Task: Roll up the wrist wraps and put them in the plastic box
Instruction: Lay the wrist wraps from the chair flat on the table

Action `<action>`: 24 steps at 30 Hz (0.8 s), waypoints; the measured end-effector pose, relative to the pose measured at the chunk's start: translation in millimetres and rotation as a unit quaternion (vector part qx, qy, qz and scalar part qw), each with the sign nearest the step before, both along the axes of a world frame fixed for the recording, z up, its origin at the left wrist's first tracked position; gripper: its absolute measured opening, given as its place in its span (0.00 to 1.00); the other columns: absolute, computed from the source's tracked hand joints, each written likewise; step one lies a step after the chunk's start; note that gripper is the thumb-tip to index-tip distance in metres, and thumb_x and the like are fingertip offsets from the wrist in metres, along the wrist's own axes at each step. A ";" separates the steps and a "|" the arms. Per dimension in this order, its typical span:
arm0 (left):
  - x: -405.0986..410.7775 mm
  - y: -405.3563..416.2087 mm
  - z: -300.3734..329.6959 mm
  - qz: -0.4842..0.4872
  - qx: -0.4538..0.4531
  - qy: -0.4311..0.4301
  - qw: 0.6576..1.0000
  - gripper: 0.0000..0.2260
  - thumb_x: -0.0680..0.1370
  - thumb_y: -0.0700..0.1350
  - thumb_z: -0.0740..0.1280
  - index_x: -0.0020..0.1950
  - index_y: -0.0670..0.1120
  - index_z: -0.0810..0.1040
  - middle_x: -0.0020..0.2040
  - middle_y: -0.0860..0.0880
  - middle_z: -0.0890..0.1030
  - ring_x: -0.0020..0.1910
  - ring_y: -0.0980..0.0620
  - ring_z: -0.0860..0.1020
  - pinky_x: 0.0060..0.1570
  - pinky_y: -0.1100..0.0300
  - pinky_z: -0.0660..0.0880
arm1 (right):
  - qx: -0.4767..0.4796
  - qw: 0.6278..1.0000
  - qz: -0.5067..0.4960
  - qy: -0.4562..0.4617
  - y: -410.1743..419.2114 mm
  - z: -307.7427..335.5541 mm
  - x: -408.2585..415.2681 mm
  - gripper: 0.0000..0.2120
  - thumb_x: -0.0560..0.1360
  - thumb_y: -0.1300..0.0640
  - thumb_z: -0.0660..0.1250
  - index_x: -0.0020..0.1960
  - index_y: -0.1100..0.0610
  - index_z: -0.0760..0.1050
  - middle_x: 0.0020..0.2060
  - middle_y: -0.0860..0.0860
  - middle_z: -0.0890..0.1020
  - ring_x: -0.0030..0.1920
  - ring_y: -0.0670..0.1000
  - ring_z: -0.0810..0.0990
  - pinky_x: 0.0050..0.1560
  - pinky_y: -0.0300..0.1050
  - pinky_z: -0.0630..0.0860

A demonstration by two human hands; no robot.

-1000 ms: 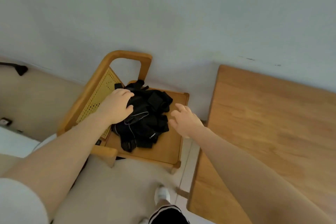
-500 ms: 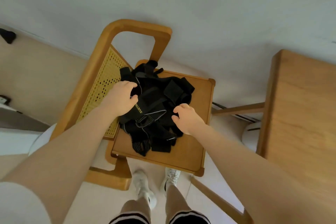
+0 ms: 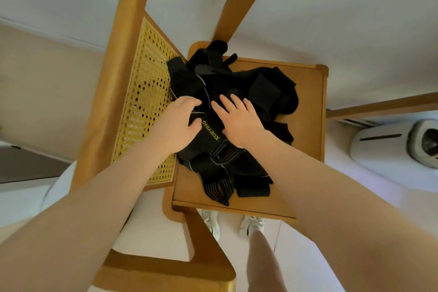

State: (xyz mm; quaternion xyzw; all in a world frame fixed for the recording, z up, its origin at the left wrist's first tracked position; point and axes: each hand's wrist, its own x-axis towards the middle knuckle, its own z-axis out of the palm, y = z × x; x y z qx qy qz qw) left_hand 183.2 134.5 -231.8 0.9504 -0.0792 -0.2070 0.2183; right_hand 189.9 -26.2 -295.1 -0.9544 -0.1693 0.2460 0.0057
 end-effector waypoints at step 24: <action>11.2 -7.3 108.9 -0.106 -0.145 0.128 0.975 0.31 0.77 0.54 0.65 0.76 0.55 0.55 0.74 0.56 0.63 0.71 0.58 0.63 0.67 0.59 0.62 | 0.366 0.884 -0.277 0.090 -58.3 173.1 -28.3 0.18 0.77 0.56 0.66 0.66 0.57 0.73 0.61 0.52 0.79 0.61 0.51 0.77 0.63 0.49 0.74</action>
